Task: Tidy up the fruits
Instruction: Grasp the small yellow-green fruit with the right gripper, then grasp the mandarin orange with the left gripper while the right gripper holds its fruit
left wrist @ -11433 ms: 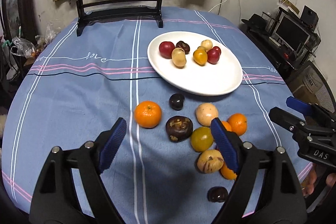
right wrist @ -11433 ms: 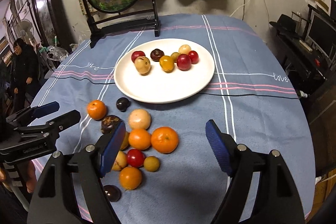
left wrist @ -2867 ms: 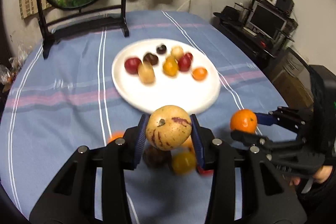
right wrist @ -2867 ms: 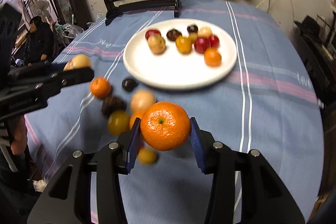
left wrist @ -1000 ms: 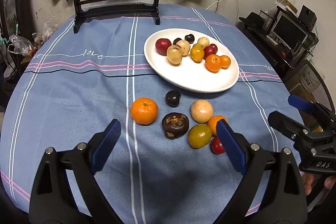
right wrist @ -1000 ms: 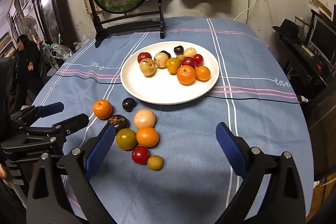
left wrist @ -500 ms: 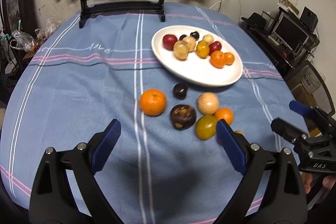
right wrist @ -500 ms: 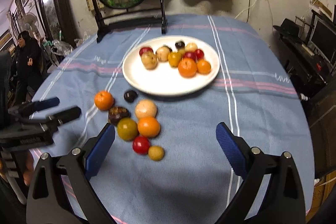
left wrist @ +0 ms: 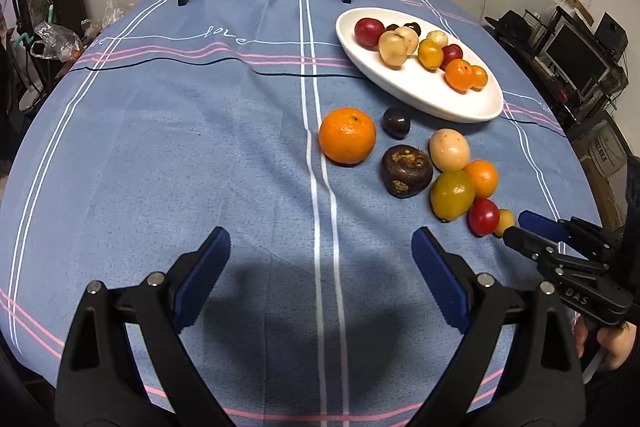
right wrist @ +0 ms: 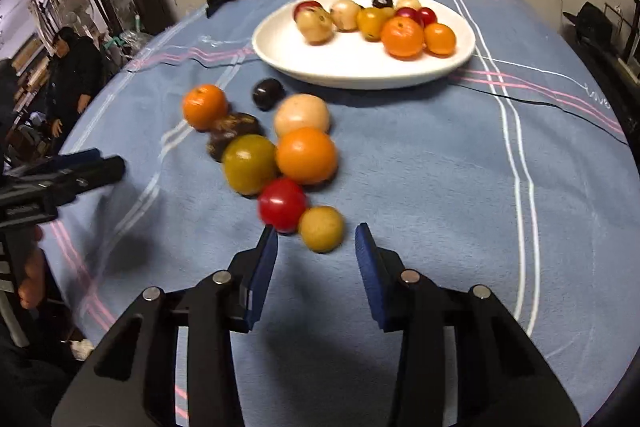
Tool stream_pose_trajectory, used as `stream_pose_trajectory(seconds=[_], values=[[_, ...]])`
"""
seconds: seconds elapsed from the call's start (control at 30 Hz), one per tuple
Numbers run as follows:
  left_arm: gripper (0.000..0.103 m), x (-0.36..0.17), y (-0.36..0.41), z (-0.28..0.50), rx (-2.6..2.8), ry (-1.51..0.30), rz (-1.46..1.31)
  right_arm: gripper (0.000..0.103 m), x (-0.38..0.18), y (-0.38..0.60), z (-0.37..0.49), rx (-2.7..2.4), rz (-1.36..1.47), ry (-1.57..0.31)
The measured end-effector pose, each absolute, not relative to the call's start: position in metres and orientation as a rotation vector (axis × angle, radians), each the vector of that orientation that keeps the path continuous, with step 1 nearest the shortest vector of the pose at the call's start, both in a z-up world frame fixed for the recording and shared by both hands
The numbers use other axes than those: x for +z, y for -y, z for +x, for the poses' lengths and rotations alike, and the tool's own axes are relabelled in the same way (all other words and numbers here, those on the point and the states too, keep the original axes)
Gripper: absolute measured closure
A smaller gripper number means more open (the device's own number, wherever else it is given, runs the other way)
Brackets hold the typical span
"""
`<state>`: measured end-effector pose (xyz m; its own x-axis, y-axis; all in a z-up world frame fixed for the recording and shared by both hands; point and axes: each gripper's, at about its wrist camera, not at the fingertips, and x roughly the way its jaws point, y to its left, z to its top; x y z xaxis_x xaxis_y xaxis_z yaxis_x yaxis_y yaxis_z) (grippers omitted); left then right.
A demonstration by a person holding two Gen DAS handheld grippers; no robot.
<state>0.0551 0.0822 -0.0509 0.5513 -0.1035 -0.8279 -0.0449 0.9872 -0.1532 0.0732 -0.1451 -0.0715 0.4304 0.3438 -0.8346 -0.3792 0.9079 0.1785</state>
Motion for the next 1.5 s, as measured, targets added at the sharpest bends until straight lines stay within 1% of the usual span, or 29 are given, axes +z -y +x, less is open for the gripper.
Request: stream_pose_trajectory(seconds=[0.07, 0.17, 0.2, 0.23, 0.33, 0.5, 0.6, 0.73, 0.83, 0.87, 0.9, 0.97, 1.03, 1.13, 1.17, 1.2, 1.23, 1.27, 1.5], values=[[0.010, -0.052, -0.080, 0.055, -0.040, -0.989, -0.161, 0.061, -0.073, 0.145, 0.076, 0.458, -0.046, -1.025], [0.010, -0.054, -0.075, 0.057, -0.047, -0.997, -0.151, 0.066, -0.081, 0.143, 0.082, 0.489, -0.037, -1.043], [0.010, -0.055, -0.074, 0.057, -0.047, -1.001, -0.149, 0.075, -0.083, 0.143, 0.084, 0.514, -0.015, -1.053], [0.009, -0.055, -0.073, 0.058, -0.048, -1.005, -0.148, 0.077, -0.084, 0.144, 0.085, 0.520, -0.008, -1.060], [0.010, -0.057, -0.074, 0.063, -0.040, -1.011, -0.144, 0.077, -0.074, 0.149, 0.080, 0.509, 0.012, -1.034], [0.010, -0.064, -0.077, 0.085, -0.021, -1.004, -0.101, 0.077, -0.042, 0.168, 0.065, 0.457, 0.031, -0.938], [0.010, -0.071, -0.077, 0.105, 0.022, -1.001, -0.056, 0.077, -0.041, 0.180, 0.065, 0.439, 0.063, -0.937], [0.010, -0.076, -0.081, 0.130, -0.009, -1.030, -0.110, 0.077, -0.050, 0.191, 0.066, 0.429, 0.100, -0.961], [0.010, -0.074, -0.076, 0.142, -0.054, -1.020, -0.119, 0.077, -0.053, 0.194, 0.067, 0.428, 0.122, -0.966], [0.013, -0.074, -0.073, 0.147, -0.053, -1.015, -0.107, 0.077, -0.053, 0.196, 0.067, 0.429, 0.131, -0.966], [0.021, -0.076, -0.070, 0.151, -0.059, -1.017, -0.093, 0.077, -0.053, 0.196, 0.066, 0.432, 0.135, -0.965], [0.027, -0.082, -0.067, 0.159, -0.072, -1.045, -0.094, 0.077, -0.053, 0.197, 0.066, 0.435, 0.142, -0.965], [0.028, -0.091, -0.063, 0.165, -0.061, -1.068, -0.078, 0.077, -0.054, 0.198, 0.068, 0.438, 0.146, -0.970], [0.028, -0.095, -0.056, 0.167, -0.046, -1.051, -0.028, 0.077, -0.054, 0.198, 0.068, 0.439, 0.148, -0.973], [0.033, -0.095, -0.056, 0.166, -0.040, -1.043, -0.029, 0.077, -0.053, 0.198, 0.068, 0.441, 0.146, -0.970], [0.048, -0.093, -0.057, 0.165, -0.044, -1.032, -0.036, 0.077, -0.052, 0.197, 0.067, 0.442, 0.144, -0.966], [0.054, -0.088, -0.057, 0.162, -0.061, -1.014, -0.044, 0.077, -0.051, 0.197, 0.067, 0.443, 0.143, -0.964], [0.057, -0.083, -0.057, 0.159, -0.060, -0.996, -0.041, 0.077, -0.050, 0.196, 0.066, 0.445, 0.141, -0.961], [0.058, -0.069, -0.069, 0.143, -0.080, -0.970, -0.113, 0.077, -0.046, 0.189, 0.065, 0.457, 0.130, -0.959]])
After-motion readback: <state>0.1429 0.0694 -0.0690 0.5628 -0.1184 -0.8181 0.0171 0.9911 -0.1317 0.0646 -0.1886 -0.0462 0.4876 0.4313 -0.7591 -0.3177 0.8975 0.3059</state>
